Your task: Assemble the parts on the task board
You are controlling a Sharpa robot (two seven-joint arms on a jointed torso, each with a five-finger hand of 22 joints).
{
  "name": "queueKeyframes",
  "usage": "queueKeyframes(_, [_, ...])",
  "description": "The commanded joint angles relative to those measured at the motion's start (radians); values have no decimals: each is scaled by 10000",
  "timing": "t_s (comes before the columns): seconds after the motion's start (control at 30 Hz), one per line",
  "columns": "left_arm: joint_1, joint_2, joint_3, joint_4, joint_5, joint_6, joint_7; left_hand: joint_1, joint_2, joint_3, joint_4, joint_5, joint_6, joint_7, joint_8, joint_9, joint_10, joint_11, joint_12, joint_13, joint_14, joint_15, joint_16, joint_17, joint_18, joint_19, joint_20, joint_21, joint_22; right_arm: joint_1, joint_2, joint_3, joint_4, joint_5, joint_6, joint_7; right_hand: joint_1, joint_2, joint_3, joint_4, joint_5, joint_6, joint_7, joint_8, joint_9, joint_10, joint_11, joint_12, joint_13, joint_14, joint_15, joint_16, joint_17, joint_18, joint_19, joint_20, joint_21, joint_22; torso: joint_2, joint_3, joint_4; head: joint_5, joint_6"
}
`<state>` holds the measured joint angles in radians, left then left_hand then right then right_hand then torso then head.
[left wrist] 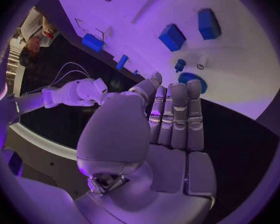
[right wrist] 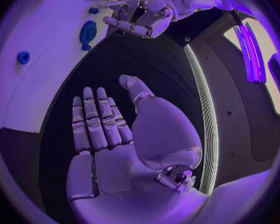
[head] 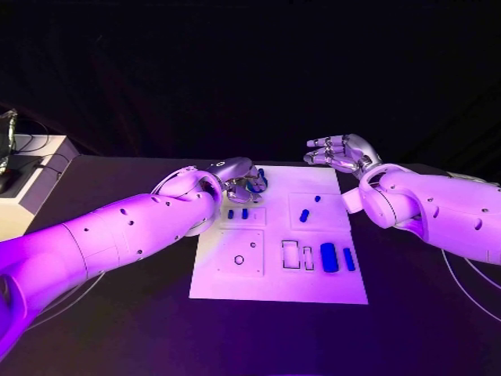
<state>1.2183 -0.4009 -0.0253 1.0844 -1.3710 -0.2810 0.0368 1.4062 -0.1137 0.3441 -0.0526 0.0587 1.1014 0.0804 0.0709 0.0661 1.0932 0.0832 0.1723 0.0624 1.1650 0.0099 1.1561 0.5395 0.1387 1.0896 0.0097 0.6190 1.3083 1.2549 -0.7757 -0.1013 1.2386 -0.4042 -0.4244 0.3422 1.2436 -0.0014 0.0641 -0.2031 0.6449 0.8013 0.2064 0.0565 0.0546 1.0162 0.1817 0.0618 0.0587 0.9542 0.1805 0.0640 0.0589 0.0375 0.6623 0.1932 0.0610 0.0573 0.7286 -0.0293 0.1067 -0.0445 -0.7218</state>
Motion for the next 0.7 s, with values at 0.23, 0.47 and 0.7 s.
queueKeyframes(0.23, [4,204,-6,-286,-746,859,-677,-82,-203,257,31,-24,36,7,-65,15,27,31,-422,-2,489,-59,343,-386,211,394,-40,375,169,1,14,5,29,-107,32,175,-84,-6,23,-21,56,73,220,-25,10,46,4,-33,-13,6,-16,-61,-11,-188,-55,1,-37,-11,-6,-7,-5,-28,-38])
queueKeyframes(0.47, [4,299,-11,-443,-798,1002,-818,-110,-244,299,51,-26,-164,17,-76,6,20,26,-553,-3,683,-91,361,-512,178,685,-67,862,259,2,13,5,36,-107,29,174,-84,-6,23,-21,56,73,220,-25,10,46,4,-33,-13,6,-16,-61,-11,-188,-55,1,-37,-11,-6,-11,1,-47,-42])
queueKeyframes(0.7, [0,458,-18,-653,-811,994,-808,-98,-242,480,35,-26,-235,37,-79,5,97,24,-660,-4,769,-99,353,-582,201,778,-54,1065,287,4,26,6,60,-107,32,175,-84,-6,23,-21,56,73,220,-25,10,46,4,-33,-13,6,-16,-61,-11,-188,-55,1,-37,-11,7,-18,-11,-58,-48])
